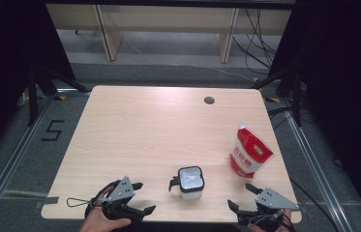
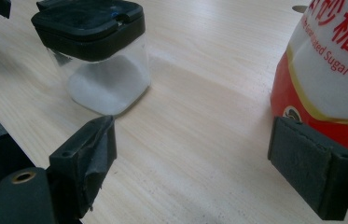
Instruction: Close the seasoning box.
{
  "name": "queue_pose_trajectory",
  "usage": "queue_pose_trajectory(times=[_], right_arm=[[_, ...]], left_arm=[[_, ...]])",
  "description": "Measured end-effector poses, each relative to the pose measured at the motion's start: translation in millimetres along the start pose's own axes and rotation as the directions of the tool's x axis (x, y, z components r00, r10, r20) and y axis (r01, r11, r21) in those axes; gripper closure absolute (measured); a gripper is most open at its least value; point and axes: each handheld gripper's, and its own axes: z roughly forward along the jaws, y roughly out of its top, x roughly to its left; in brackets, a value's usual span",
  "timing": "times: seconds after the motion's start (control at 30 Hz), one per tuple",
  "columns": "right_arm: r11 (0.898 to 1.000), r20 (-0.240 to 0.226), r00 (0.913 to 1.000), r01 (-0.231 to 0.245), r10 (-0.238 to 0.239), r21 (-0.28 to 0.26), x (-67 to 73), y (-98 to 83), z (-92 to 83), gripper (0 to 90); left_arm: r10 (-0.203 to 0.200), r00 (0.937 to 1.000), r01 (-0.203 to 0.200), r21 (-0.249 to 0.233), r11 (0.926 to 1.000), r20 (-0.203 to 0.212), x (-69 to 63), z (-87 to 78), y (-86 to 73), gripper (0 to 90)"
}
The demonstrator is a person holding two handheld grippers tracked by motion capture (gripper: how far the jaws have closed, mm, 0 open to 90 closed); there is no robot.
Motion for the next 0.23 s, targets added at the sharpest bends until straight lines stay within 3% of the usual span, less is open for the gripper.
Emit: queue_pose_trajectory(times=[0.17, 0.2, 0.23], right_arm=[[1.000, 0.000, 0.9999, 0.012, -0.012, 0.022, -1.1, -0.2, -0.1, 16.3], [1.000, -0.004, 1.0000, 0.000, 0.001, 0.018, 0.2, -1.0, 1.1, 16.3], [0.999, 0.002, 0.9992, 0.040, -0.040, 0.012, -1.7, -0.8, 1.9, 16.2]], left_arm=[[0.040, 0.9991, -0.039, 0.039, 0.9985, -0.017, 0.1, 1.2, -4.6, 15.2], [0.027, 0.9996, -0.026, 0.035, 0.9991, -0.011, -1.3, 2.2, -5.3, 15.1], [0.029, 0.9995, -0.029, 0.037, 0.9989, -0.010, -1.7, 2.7, -5.7, 15.1]])
